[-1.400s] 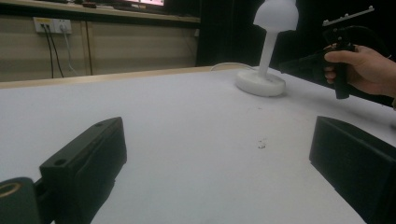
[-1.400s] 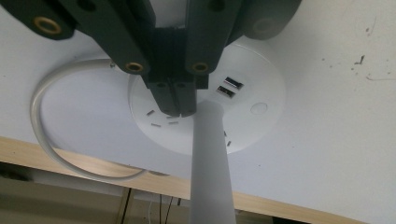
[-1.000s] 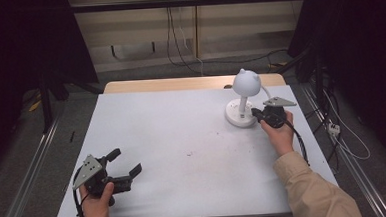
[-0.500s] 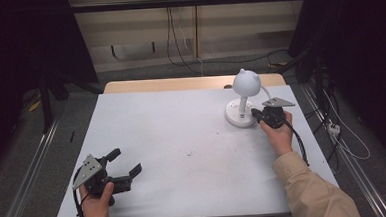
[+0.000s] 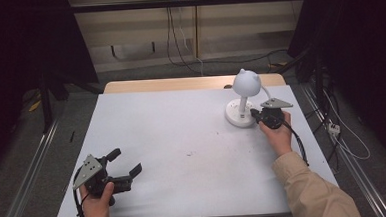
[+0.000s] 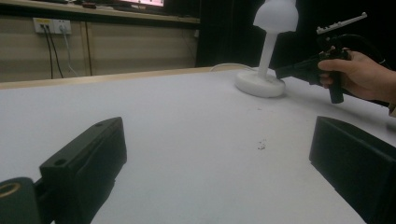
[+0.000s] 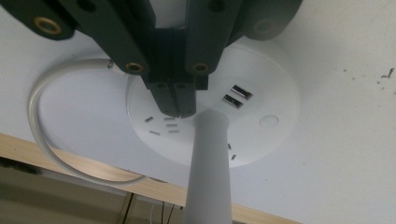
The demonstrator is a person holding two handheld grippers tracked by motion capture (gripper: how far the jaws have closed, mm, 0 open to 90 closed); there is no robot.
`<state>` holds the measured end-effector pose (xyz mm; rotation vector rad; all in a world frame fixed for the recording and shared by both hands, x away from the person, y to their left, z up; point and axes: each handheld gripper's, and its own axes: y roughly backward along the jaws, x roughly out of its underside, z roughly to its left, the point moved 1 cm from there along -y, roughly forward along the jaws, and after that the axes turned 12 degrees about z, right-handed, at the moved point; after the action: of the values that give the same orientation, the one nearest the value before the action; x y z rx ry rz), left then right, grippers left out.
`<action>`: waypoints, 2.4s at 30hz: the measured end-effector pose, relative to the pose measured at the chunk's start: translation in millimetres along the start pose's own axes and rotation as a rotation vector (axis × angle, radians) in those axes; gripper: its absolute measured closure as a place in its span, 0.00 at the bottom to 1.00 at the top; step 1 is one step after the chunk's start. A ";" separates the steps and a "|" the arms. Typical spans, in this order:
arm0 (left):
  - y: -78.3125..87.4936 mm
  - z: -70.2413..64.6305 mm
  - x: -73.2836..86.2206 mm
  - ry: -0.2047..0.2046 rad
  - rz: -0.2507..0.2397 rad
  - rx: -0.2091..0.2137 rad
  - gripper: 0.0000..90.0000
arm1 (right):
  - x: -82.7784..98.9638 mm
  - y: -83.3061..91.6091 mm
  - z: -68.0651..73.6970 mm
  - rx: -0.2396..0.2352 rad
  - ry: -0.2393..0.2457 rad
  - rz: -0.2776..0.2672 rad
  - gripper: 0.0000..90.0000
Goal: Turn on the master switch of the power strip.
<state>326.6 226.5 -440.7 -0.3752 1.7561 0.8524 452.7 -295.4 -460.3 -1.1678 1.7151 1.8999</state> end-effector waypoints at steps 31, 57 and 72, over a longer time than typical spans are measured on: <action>-0.6 -1.0 -0.1 -0.003 0.002 0.002 0.04 | 0.7 -0.8 -3.2 -0.030 -0.015 0.013 1.00; -1.3 -1.7 -2.2 -0.011 -0.003 0.006 0.04 | -1.2 -2.0 2.4 0.013 0.033 0.038 1.00; -2.6 -0.6 -2.1 -0.010 -0.004 0.007 0.04 | 0.7 -2.3 1.2 0.004 0.020 0.027 1.00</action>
<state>328.5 223.9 -439.7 -0.3694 1.7476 0.8437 453.5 -294.0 -462.4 -1.1718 1.7520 1.9060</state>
